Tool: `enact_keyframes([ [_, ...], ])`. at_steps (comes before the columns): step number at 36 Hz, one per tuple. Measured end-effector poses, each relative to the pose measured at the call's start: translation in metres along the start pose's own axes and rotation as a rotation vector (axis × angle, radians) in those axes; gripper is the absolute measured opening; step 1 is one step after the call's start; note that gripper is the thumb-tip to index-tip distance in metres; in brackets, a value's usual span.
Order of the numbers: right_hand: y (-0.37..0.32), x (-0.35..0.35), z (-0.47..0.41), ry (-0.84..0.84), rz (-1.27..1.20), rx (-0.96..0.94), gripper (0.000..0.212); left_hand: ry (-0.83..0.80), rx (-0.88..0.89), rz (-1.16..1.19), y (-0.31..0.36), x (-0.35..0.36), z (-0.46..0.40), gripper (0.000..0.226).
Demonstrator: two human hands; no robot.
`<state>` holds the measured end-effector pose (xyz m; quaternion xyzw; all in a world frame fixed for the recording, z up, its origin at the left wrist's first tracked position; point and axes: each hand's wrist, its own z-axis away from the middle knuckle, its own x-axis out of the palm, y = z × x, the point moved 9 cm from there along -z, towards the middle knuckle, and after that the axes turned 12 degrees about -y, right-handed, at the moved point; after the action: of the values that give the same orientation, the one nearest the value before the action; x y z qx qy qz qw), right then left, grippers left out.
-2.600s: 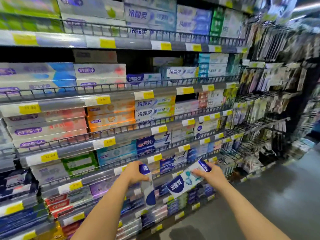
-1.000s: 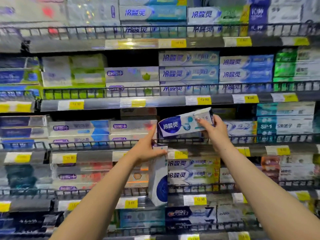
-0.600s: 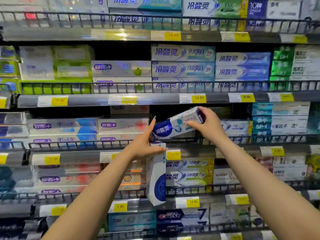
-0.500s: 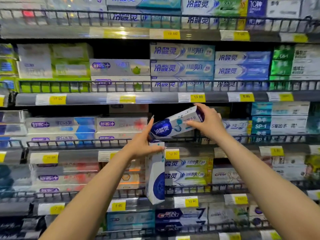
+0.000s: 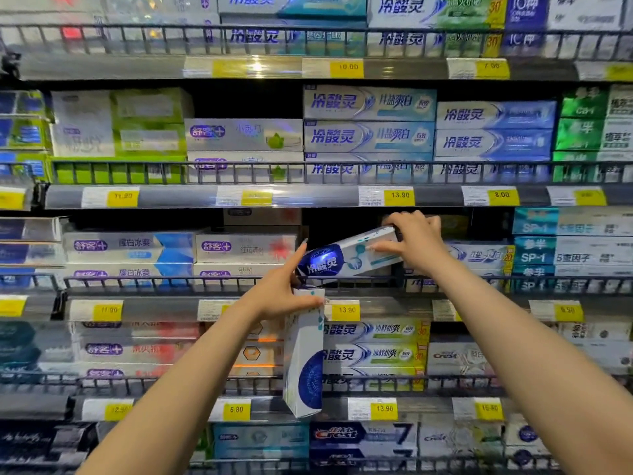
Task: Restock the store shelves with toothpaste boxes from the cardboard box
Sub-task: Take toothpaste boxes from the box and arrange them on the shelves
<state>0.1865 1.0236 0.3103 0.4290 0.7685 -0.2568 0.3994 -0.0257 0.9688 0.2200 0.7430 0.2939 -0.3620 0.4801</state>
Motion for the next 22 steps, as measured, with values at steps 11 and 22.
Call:
enact_keyframes([
  [11,0.012,0.031,0.005,-0.161,0.159,0.065,0.061,-0.025,-0.025,-0.108,0.006,0.003,-0.010,0.099],
  [22,0.004,0.035,0.001,-0.156,0.013,-0.089,0.059,-0.027,-0.015,-0.113,0.007,0.004,-0.014,0.100],
])
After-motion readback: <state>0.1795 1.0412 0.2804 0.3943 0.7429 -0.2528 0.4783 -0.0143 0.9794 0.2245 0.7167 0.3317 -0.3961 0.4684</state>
